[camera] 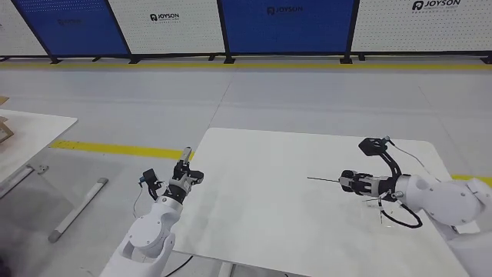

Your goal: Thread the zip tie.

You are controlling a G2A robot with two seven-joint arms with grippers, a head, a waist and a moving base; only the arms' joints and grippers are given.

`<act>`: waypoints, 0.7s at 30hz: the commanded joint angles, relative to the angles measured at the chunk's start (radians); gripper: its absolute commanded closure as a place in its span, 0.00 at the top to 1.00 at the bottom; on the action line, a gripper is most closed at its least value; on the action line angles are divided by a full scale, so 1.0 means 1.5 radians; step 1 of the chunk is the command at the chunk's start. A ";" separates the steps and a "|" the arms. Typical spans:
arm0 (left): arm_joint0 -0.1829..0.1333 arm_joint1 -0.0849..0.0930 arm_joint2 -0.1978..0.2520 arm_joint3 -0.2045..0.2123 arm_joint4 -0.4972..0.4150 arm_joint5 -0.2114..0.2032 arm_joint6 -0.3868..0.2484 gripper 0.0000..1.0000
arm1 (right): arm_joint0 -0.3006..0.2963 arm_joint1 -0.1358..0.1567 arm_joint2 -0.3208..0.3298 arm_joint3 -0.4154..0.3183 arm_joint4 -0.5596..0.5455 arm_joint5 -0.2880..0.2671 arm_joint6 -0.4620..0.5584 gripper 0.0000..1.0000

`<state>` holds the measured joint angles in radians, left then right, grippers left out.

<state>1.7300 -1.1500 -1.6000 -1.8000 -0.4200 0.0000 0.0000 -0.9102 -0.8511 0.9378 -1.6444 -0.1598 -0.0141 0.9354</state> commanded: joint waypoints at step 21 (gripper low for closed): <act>0.000 0.000 0.000 0.000 0.000 0.000 0.000 1.00 | 0.047 0.003 -0.028 0.001 -0.009 -0.217 0.106 0.00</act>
<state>1.7300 -1.1500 -1.6000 -1.8000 -0.4200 0.0000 0.0000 -0.8395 -0.8473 0.8961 -1.6423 -0.1730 -0.3400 1.0936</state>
